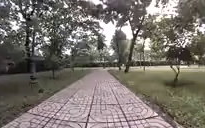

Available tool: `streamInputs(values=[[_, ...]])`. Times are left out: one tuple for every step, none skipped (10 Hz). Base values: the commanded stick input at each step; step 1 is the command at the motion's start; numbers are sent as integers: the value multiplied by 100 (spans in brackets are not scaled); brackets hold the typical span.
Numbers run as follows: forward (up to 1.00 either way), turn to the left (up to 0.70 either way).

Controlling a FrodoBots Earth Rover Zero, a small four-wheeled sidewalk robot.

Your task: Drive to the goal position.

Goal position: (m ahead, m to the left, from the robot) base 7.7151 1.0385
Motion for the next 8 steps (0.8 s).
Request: streamInputs(values=[[100,0],[100,0],[100,0],[100,0],[100,0],[100,0],[100,0],[100,0]])
